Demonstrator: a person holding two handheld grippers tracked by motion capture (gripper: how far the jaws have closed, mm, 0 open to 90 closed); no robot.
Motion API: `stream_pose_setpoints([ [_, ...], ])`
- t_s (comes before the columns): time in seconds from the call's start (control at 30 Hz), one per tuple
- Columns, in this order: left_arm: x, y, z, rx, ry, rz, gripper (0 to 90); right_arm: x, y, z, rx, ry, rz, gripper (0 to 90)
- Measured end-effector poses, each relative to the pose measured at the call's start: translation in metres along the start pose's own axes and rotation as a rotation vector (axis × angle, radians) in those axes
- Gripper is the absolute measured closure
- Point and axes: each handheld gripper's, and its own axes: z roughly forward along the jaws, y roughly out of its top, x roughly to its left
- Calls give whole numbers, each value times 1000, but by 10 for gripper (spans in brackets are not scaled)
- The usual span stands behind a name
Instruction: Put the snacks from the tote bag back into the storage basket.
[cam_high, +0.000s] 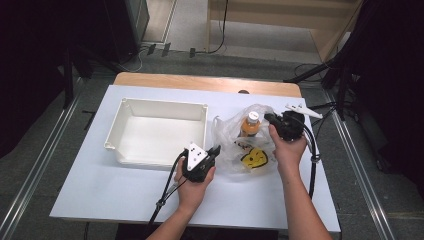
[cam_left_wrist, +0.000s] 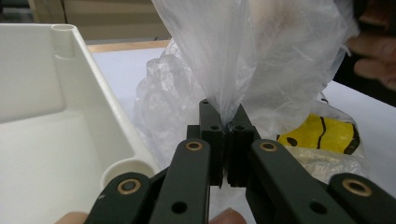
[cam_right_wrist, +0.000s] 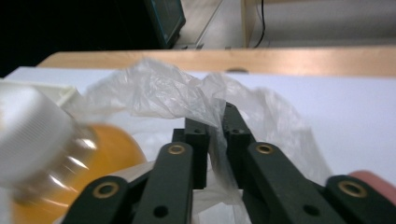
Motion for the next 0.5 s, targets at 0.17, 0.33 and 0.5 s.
stream_pose_setpoints([
  [0.17,-5,-1,0,8,3,44,900,-6,-32,17,84,-7,-48,899],
  [0.33,-7,-1,1,21,-7,55,900,-13,-61,36,229,-57,-54,900],
  [0.5,-5,-1,1,17,-12,45,900,-16,-59,30,195,-55,-21,707],
])
